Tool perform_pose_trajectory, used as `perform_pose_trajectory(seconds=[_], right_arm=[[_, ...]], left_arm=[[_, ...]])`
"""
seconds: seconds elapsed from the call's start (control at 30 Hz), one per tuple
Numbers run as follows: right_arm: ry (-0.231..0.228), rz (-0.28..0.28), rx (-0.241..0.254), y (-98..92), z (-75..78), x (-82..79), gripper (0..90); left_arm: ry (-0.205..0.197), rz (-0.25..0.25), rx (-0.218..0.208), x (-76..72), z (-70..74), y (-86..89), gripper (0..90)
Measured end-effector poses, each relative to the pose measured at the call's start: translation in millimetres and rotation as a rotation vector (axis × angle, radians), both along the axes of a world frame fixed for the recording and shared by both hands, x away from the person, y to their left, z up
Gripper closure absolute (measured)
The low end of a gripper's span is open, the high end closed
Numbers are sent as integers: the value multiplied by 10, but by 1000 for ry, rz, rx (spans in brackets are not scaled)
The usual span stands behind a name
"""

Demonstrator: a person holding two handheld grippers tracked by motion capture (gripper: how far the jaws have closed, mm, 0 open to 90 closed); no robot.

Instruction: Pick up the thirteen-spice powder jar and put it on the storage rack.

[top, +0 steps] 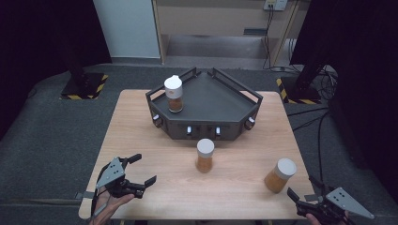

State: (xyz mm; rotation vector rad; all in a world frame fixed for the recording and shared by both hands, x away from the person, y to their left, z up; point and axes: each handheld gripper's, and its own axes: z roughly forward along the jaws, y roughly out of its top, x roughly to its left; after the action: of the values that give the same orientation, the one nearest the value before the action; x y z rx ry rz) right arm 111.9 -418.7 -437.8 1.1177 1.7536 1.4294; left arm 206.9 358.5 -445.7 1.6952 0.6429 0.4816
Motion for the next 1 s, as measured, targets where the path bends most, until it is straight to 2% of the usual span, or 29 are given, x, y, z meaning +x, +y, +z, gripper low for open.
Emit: perform_pose_trajectory(seconds=[0.17,0.33,0.5,0.6,0.87,1.0], right_arm=[[-3,2,-3,1,-1,2,39],[-1,2,-3,6,2,2,40],[-2,3,1,-1,-2,3,40],[-1,4,1,0,-1,4,40],[2,3,-5,9,2,12,39],[2,3,1,5,-4,15,39]], left_arm=[[9,39,2,-102,-80,79,29],[0,84,-23,-184,-165,132,32],[-20,155,13,-291,-212,113,31],[-29,179,1,-326,-242,142,29],[-66,184,7,-367,-272,157,27],[-72,173,28,-360,-261,131,25]])
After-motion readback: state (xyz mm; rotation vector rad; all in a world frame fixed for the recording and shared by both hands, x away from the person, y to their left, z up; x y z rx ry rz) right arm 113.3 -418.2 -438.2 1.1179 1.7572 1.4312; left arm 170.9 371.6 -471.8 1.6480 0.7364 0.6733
